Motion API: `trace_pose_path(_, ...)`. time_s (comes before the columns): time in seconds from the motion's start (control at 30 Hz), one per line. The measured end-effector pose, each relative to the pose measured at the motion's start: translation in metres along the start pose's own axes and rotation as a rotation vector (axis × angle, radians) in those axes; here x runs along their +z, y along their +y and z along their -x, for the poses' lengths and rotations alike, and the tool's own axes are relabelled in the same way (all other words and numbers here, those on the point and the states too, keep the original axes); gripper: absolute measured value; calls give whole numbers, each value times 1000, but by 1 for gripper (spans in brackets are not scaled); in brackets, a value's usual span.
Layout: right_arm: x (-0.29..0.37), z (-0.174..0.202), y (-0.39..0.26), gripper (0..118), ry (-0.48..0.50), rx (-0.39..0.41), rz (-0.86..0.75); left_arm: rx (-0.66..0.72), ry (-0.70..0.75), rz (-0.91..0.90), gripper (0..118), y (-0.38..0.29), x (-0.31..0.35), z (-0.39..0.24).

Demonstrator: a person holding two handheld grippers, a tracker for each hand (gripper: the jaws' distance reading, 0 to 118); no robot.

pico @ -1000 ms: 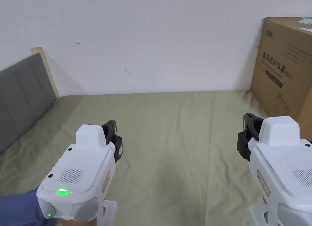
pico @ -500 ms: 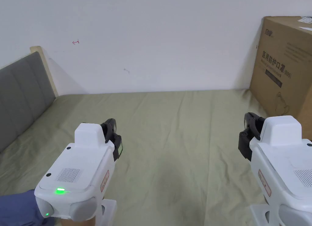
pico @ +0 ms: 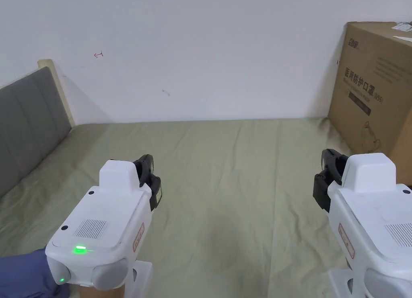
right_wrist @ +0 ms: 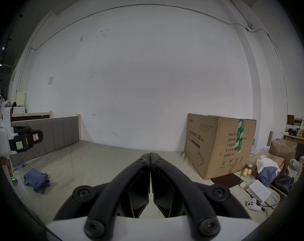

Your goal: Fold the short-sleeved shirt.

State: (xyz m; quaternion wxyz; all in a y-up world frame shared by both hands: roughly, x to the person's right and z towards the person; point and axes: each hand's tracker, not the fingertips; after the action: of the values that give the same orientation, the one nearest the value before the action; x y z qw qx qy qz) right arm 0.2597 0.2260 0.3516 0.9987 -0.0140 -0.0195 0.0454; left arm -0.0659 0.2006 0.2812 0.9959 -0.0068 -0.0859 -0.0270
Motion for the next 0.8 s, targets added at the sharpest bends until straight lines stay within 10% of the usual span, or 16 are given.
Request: trace_pose_path(0.8, 3, 1, 2, 0, 8, 2, -3, 4, 5, -1, 0, 0, 1, 1)
